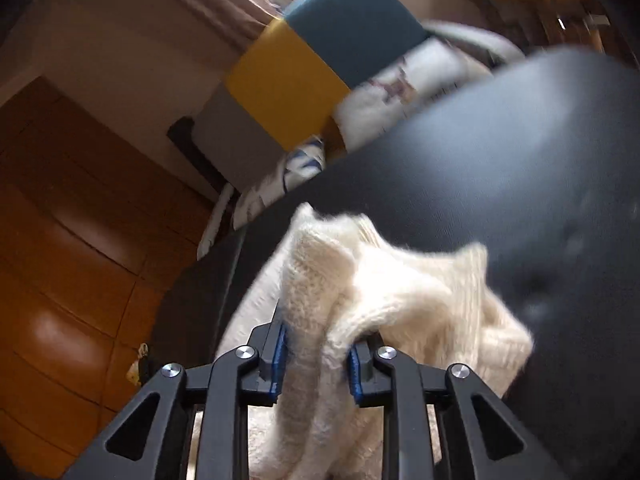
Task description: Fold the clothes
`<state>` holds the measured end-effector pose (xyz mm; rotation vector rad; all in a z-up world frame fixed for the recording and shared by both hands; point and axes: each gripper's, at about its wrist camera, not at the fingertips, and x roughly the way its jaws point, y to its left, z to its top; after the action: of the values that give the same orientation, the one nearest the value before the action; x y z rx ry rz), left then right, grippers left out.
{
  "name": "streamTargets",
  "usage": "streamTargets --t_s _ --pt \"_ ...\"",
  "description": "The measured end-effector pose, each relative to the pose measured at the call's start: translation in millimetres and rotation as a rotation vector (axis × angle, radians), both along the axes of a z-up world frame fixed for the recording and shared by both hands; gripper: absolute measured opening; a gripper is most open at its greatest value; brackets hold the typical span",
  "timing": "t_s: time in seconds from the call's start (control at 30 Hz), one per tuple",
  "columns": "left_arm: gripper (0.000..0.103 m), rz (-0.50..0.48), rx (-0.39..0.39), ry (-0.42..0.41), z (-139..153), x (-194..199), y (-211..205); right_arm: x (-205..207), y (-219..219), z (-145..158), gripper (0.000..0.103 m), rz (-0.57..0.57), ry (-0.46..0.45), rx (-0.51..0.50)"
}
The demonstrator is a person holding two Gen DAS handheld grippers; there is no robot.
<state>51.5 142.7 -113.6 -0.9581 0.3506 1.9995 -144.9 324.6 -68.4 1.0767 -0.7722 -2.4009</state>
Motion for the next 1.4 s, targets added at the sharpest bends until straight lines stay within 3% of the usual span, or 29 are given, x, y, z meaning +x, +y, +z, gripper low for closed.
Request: streamTargets --t_s 0.03,0.07,0.17,0.23,0.27,0.47,0.53,0.63,0.7,0.8,0.87,0.93,1.1,1.17,1.23,1.27,1.37,1.4 --pt "0.046 -0.001 -0.003 0.0 1 0 0 3 0 18 0.022 -0.001 0.068 0.054" --pt "0.047 0.002 -0.002 -0.003 3 3 2 -4 -1 18 0.022 -0.006 0.07 0.152" --pt "0.047 0.001 -0.011 0.007 4 4 0 -35 8 -38 0.022 0.0 -0.153 0.25" --pt "0.047 0.002 -0.011 0.002 7 4 -2 -31 14 -67 0.023 0.003 -0.233 0.24" --pt "0.047 0.006 -0.005 0.001 11 4 -5 -26 21 -72 0.023 -0.021 -0.222 0.177" --pt "0.047 0.088 0.14 -0.03 51 4 -59 -11 40 -77 0.029 -0.07 -0.202 0.059" --pt "0.05 0.144 0.199 -0.075 59 -1 -75 -4 44 -70 0.032 -0.088 -0.199 0.025" --pt "0.056 0.249 0.344 -0.261 61 -26 -112 15 47 -48 0.037 -0.074 -0.15 -0.053" --pt "0.056 0.313 0.395 -0.345 51 -40 -125 28 38 -34 0.041 0.036 -0.099 -0.139" --pt "0.058 0.377 0.483 -0.471 38 -57 -143 47 11 -15 0.049 0.2 -0.064 -0.185" --pt "0.058 0.405 0.48 -0.447 40 -61 -146 48 -7 -15 0.052 0.292 -0.092 -0.212" --pt "0.058 0.434 0.477 -0.424 42 -64 -149 53 -23 -14 0.055 0.337 -0.105 -0.156" --pt "0.062 0.504 0.47 -0.365 48 -74 -157 53 -55 -22 0.058 0.376 -0.111 -0.075" --pt "0.063 0.531 0.467 -0.341 51 -77 -161 46 -67 -34 0.059 0.402 -0.167 -0.15" --pt "0.064 0.514 0.473 -0.313 55 -81 -160 48 -85 -40 0.058 0.53 -0.165 -0.289" --pt "0.066 0.505 0.475 -0.299 57 -83 -160 55 -92 -41 0.056 0.579 -0.138 -0.286" --pt "0.069 0.461 0.436 -0.275 57 -83 -147 73 -99 -86 0.051 0.554 -0.289 -0.075" --pt "0.069 0.434 0.422 -0.269 57 -82 -139 80 -95 -96 0.031 0.532 -0.273 -0.078"
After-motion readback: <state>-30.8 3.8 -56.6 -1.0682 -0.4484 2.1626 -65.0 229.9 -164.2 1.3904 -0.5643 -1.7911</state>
